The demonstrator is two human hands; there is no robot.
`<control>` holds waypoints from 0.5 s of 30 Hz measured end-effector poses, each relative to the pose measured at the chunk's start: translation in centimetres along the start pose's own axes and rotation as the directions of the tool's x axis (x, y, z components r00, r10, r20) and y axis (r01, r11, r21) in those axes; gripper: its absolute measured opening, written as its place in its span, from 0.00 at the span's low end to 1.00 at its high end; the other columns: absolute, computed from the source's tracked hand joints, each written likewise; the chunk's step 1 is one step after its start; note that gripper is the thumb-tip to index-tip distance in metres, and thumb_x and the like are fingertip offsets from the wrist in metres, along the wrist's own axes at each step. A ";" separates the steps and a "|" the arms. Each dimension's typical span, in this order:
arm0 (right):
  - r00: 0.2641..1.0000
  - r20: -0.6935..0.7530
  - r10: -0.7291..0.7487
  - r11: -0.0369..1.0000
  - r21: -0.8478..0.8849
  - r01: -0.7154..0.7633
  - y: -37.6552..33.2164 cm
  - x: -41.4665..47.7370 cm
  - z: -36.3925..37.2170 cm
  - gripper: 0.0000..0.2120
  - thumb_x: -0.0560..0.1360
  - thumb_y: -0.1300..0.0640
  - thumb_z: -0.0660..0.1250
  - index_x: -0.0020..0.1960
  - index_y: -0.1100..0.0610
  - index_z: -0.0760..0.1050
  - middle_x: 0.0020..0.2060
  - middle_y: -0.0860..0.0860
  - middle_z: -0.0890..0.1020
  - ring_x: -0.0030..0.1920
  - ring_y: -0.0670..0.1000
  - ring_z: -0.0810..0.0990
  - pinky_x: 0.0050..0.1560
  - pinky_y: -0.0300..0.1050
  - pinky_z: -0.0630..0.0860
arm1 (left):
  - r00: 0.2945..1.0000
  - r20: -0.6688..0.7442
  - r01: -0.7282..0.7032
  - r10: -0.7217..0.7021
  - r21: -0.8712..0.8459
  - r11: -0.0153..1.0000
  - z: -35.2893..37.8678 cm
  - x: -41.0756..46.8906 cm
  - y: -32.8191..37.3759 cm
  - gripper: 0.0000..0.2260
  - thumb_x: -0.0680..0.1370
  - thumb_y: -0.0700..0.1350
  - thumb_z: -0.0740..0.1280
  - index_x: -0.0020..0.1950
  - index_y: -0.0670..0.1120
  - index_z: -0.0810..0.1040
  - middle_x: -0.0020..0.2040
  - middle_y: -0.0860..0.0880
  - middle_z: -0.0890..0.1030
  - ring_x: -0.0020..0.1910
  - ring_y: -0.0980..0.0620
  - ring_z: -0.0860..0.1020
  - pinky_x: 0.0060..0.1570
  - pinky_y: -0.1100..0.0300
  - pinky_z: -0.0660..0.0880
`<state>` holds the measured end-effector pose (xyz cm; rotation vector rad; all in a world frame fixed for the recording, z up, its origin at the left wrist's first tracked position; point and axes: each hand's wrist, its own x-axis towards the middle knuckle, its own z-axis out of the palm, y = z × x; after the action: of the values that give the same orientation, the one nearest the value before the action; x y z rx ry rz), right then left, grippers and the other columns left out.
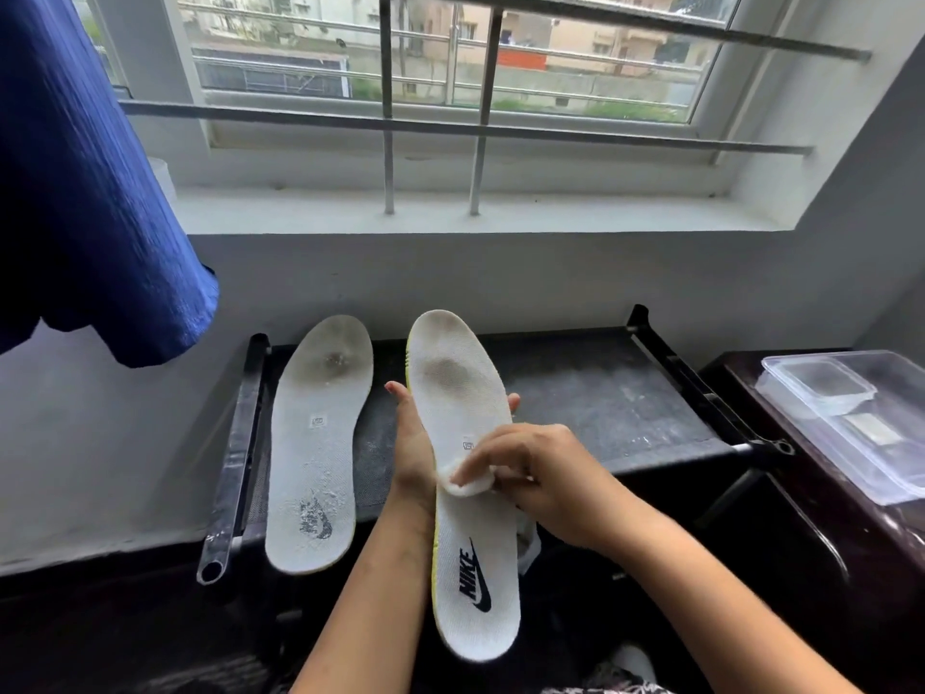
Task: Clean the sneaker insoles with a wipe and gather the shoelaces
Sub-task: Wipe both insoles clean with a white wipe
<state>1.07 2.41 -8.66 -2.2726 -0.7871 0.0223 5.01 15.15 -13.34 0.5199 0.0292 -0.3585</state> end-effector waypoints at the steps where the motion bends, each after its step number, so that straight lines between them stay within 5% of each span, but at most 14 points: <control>1: 0.994 0.107 0.028 0.999 0.028 -0.031 -0.4 -0.1 -1.0 0.17 0.67 0.70 0.65 0.46 0.51 0.84 0.44 0.48 0.84 0.47 0.44 0.80 0.50 0.36 0.75 | 1.000 0.027 -0.011 0.012 -0.006 1.000 0.1 -0.1 0.1 0.39 0.76 0.68 0.41 0.47 0.44 0.84 0.42 0.42 0.85 0.38 0.47 0.84 0.31 0.56 0.80; 3: 0.971 0.229 0.063 0.997 0.038 -0.074 -0.7 0.6 -2.9 0.19 0.66 0.72 0.66 0.45 0.50 0.84 0.45 0.48 0.85 0.49 0.45 0.80 0.50 0.37 0.75 | 0.999 0.030 -0.024 0.025 -0.026 0.999 0.2 0.0 0.1 0.39 0.76 0.68 0.42 0.44 0.44 0.86 0.43 0.42 0.84 0.39 0.47 0.84 0.33 0.57 0.80; 7: 0.970 -0.214 0.115 0.990 -0.061 -0.130 1.0 4.0 -4.2 0.20 0.67 0.74 0.63 0.47 0.55 0.84 0.47 0.49 0.83 0.47 0.44 0.79 0.47 0.27 0.72 | 0.997 0.007 -0.078 0.078 -0.019 0.997 -0.1 0.3 -0.2 0.35 0.74 0.66 0.47 0.47 0.43 0.85 0.47 0.43 0.84 0.44 0.47 0.83 0.40 0.56 0.81; 9: 0.943 -0.315 0.106 0.967 -0.188 -0.172 2.1 5.3 -3.3 0.18 0.69 0.73 0.62 0.49 0.57 0.84 0.49 0.52 0.83 0.50 0.47 0.79 0.52 0.28 0.71 | 0.996 0.001 -0.086 0.086 0.004 0.996 -0.1 0.3 -0.3 0.35 0.76 0.65 0.46 0.50 0.43 0.85 0.49 0.43 0.84 0.47 0.48 0.83 0.43 0.57 0.81; 12: 0.975 -0.223 0.011 0.960 -0.270 -0.073 2.5 5.1 -1.0 0.18 0.68 0.72 0.61 0.51 0.59 0.83 0.50 0.54 0.83 0.53 0.52 0.81 0.57 0.44 0.75 | 0.995 -0.014 -0.096 0.096 -0.016 0.995 -0.2 0.3 -0.1 0.34 0.74 0.65 0.49 0.54 0.41 0.83 0.52 0.41 0.82 0.49 0.46 0.82 0.48 0.55 0.79; 15: 0.981 -0.196 0.010 0.971 -0.233 -0.057 1.3 3.0 1.4 0.18 0.68 0.66 0.60 0.52 0.58 0.82 0.49 0.52 0.84 0.51 0.53 0.81 0.56 0.48 0.76 | 0.997 -0.046 -0.062 0.061 -0.033 0.998 -0.4 0.5 0.1 0.36 0.76 0.68 0.46 0.61 0.41 0.75 0.52 0.40 0.79 0.48 0.46 0.81 0.50 0.54 0.78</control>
<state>3.88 4.21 -9.85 -2.4671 -0.6775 -0.2882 5.49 15.27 -13.68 0.4935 0.0628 -0.2857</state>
